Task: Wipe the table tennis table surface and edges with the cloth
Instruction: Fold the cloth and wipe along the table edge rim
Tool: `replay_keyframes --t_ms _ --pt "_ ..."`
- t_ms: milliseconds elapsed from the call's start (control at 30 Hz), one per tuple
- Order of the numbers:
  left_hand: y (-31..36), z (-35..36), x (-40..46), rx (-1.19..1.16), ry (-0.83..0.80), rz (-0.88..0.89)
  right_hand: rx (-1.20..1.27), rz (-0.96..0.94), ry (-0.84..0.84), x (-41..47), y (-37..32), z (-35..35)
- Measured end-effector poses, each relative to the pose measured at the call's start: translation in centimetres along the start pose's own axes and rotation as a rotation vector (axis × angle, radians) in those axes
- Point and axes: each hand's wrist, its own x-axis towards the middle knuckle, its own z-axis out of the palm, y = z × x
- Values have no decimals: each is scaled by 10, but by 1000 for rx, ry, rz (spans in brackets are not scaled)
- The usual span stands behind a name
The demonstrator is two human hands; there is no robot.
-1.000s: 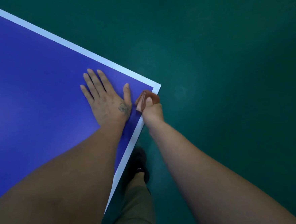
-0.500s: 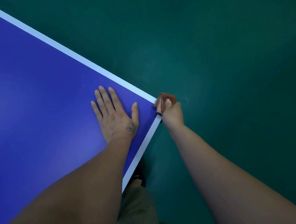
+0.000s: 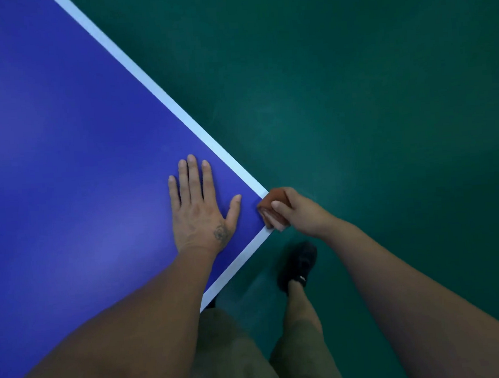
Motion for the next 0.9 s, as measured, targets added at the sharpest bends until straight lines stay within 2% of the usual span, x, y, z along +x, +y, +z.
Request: replay_keyframes --t_ms 267,400,567,767,900 --pt "5 -9 -3 -8 54 -82 19 -50 -199 15 -4 -23" --pt "22 -13 1 -33 140 -372 8 -76 -229 19 -2 -21" --pt "51 -12 17 -120 95 -719 -106 -68 -228 24 -4 -19" --pt "54 -3 20 -57 86 -765 -143 -64 -210 30 -6 -16" --pt "55 -2 22 -56 65 -773 -94 -83 -189 51 -36 -11"
